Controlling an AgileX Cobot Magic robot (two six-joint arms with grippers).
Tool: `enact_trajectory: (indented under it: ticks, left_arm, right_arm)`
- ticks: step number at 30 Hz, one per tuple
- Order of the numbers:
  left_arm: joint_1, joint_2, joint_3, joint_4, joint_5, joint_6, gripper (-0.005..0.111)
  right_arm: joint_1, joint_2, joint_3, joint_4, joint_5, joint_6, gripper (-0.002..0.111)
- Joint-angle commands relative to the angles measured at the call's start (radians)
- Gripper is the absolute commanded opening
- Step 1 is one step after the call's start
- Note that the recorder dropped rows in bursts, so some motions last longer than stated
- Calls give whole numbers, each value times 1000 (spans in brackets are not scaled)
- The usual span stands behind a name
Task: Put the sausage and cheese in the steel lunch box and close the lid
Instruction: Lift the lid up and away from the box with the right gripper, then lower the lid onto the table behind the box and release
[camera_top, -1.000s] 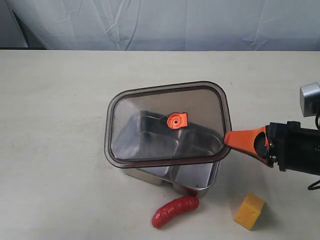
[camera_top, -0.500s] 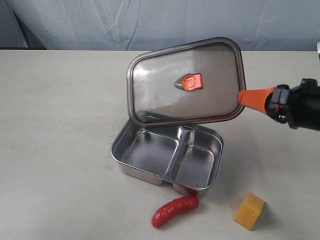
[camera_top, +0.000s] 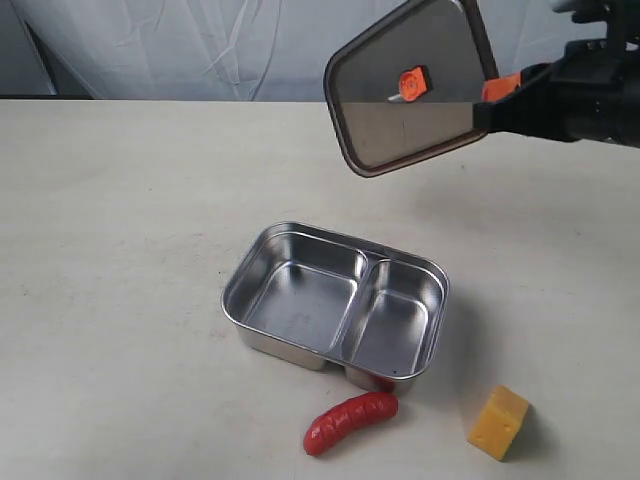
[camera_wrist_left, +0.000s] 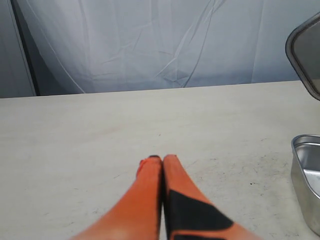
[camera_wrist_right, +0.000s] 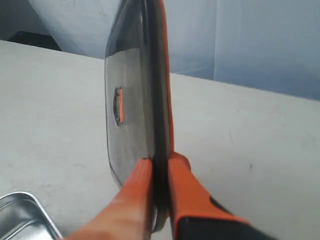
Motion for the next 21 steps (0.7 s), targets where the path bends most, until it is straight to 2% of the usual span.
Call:
enact_trajectory:
  ticks: [1, 8, 21]
  left_arm:
    - [1, -5, 4, 4, -6, -1, 0]
    - [1, -5, 4, 4, -6, -1, 0]
    - [1, -5, 4, 4, -6, -1, 0]
  right_arm:
    - [108, -9, -60, 7, -187, -100, -1]
    - [177, 57, -91, -58, -356, -149, -1]
    - [179, 167, -91, -155, -434, -149, -1]
